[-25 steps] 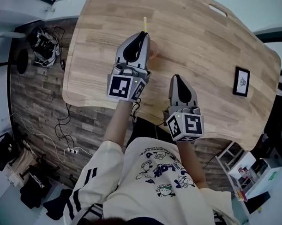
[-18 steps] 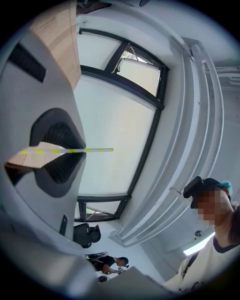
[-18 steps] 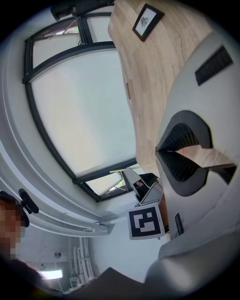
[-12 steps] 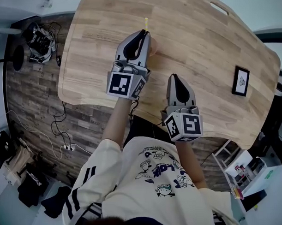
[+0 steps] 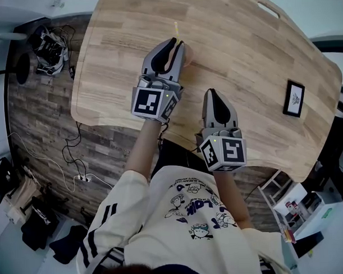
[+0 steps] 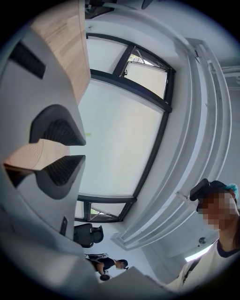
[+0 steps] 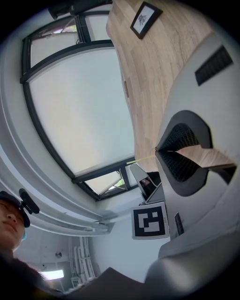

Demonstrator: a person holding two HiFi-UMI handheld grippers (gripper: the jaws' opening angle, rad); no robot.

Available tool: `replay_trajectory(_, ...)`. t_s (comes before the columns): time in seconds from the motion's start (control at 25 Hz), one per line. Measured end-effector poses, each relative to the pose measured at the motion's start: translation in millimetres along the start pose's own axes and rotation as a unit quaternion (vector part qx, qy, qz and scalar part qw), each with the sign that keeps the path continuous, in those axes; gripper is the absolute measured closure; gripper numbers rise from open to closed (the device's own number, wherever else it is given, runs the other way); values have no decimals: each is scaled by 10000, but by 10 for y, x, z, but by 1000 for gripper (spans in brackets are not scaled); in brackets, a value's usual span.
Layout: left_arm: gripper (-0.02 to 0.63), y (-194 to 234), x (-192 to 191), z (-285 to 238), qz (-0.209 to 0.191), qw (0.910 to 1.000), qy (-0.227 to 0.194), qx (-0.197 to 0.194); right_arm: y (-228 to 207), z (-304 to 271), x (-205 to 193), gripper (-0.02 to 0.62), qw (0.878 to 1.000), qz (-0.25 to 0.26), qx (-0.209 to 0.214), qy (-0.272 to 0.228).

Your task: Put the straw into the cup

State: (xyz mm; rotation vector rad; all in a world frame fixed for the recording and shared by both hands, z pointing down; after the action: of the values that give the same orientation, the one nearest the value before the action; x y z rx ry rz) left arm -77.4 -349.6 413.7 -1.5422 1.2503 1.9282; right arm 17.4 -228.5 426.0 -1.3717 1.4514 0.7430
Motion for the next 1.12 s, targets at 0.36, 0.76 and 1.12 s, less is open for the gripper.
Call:
replay_trajectory(0.36,518,11,49,82,-32,9999,-7,105,19,1,41,598,10000,28,59,-64)
replay_trajectory(0.76,550,-142,318,328,-220,9989,-221,338,47,55,350,598,9978,342,133,-559)
replay_trajectory(1.12,569,-364,551,603,-357,9975,-423,441,-24,103,781,598,9907,533,8,-1250)
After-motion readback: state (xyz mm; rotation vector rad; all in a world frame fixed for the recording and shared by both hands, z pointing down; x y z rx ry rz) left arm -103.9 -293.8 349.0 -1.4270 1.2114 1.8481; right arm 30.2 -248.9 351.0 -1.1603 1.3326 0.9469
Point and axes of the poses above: the fingertips, and each gripper's own axes: z backward along the fingers, y to its left, x out of its top, the point moved 2 cm from there along z, backward along the fingers, and after that the axes turned 10 degrees about z, right-handed, at the moved point
